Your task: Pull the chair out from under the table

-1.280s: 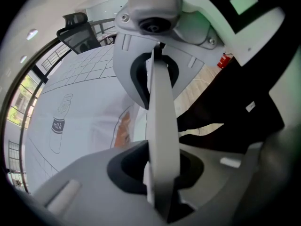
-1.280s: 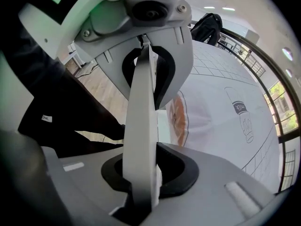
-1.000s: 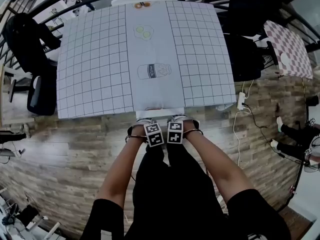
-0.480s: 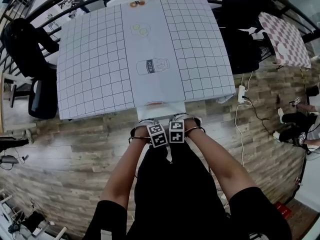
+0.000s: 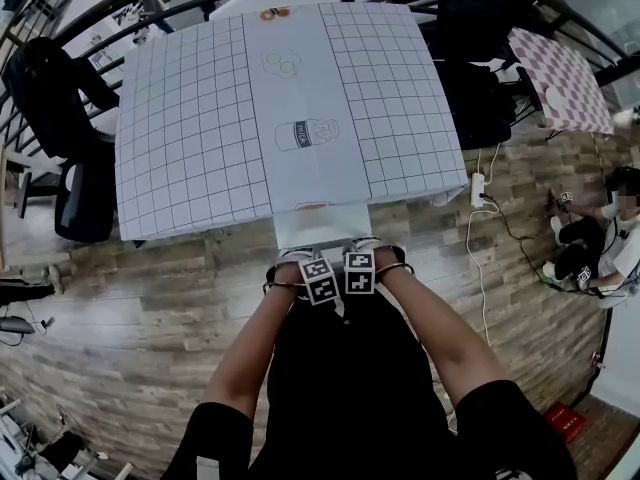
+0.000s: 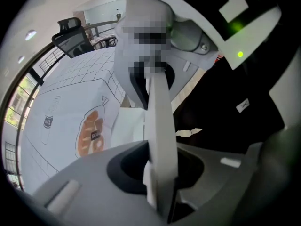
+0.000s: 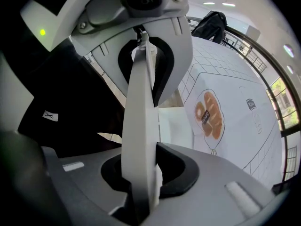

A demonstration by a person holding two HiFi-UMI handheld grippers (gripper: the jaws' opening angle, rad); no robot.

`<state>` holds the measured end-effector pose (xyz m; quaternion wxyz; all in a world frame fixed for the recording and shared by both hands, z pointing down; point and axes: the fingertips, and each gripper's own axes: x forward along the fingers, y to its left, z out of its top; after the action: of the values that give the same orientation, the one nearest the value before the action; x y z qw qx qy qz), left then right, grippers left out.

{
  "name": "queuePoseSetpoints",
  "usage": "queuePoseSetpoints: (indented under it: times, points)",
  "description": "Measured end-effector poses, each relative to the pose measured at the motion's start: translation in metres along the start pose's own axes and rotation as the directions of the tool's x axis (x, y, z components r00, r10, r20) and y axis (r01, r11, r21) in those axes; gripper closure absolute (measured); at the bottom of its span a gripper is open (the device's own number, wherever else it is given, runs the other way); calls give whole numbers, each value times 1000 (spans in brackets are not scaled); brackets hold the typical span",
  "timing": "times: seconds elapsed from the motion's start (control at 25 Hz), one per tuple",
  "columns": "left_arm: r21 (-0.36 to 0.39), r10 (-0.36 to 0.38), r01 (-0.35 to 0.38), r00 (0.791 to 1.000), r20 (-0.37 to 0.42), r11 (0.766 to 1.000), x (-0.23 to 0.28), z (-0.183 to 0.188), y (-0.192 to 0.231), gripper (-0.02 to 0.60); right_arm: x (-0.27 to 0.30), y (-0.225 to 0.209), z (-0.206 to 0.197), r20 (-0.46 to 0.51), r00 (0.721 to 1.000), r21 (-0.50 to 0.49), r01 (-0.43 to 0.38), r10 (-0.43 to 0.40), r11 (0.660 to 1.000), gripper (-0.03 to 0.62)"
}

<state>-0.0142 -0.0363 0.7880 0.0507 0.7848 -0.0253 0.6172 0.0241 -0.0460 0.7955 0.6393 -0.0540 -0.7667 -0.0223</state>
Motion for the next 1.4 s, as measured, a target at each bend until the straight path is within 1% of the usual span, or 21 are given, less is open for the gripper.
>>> queuePoseSetpoints:
  times: [0.24,0.4,0.52,0.6,0.64,0.8,0.96,1.12,1.32,1.4]
  points:
    - [12,-21,21,1000,2,1000,-2,-3,-8,499,0,11,4,9,1000,33,4,-5,999,520]
    - [23,-28,28,1000,1,999,0,-4,-21,499,1,24,3,1,1000,42,0,0,999,520]
    - [30,-24,24,1000,-2,999,10,-3,-47,499,12,49,-2,11,1000,44,18,-18,999,520]
    - [35,-26,26,1000,-5,999,10,-2,-60,499,10,63,-2,17,1000,51,10,-11,999,519]
    - [34,-30,30,1000,-4,999,8,-1,-61,499,7,63,-1,17,1000,54,1,-2,999,517]
    - [16,-47,47,999,-6,999,0,-2,-46,497,1,47,2,8,1000,44,-19,18,999,517]
    - [-17,-42,42,999,-2,999,0,-3,-61,497,2,61,3,2,999,29,-32,32,999,516]
    - [-15,-42,41,999,-21,999,1,-3,-71,495,3,70,2,-1,1000,29,-28,28,999,514]
    - [-24,-38,37,998,-43,999,5,-3,-77,495,6,78,1,30,999,48,-36,35,998,513]
    - [-32,-35,33,999,-42,999,3,-5,-86,496,5,87,3,31,999,41,-36,34,999,513]
